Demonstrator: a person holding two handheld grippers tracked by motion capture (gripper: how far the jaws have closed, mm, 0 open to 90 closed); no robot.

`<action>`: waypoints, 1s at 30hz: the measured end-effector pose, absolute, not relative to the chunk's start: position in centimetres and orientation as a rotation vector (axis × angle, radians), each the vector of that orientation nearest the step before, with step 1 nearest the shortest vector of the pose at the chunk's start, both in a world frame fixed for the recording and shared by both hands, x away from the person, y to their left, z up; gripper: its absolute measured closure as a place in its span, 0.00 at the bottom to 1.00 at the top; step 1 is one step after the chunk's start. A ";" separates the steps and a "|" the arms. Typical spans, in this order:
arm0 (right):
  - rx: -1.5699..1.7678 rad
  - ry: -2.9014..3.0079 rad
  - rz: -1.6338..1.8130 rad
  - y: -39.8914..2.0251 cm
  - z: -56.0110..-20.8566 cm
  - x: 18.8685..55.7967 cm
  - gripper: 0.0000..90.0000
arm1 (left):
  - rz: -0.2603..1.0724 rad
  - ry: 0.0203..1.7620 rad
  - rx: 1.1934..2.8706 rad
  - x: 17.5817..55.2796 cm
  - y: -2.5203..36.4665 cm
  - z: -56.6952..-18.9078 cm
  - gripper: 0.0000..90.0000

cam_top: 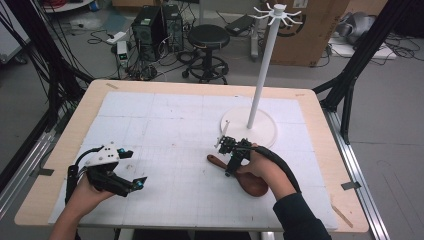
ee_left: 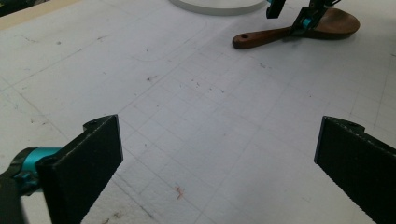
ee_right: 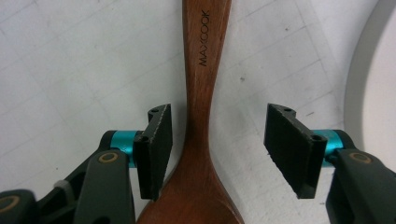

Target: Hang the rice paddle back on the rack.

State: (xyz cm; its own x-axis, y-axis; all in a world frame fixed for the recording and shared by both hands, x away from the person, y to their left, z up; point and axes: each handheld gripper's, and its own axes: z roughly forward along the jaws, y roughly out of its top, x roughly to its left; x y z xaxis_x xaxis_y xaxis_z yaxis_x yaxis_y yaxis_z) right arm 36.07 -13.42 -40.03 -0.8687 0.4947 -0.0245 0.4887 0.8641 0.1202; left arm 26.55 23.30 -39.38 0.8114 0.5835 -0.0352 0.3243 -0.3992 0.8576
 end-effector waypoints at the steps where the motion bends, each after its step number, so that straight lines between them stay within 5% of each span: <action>1: 0.771 2.988 0.172 -13.4 -40.2 36.2 0.48 | 0.333 0.673 2.016 26.6 23.3 -39.4 0.02; 22: 0.746 3.026 0.144 -12.2 -40.8 35.9 0.75 | 0.338 0.675 2.020 26.6 23.3 -39.4 0.02; 30: 0.742 3.014 0.129 -12.0 -40.8 35.7 0.78 | 0.334 0.675 2.019 26.5 23.2 -39.4 0.02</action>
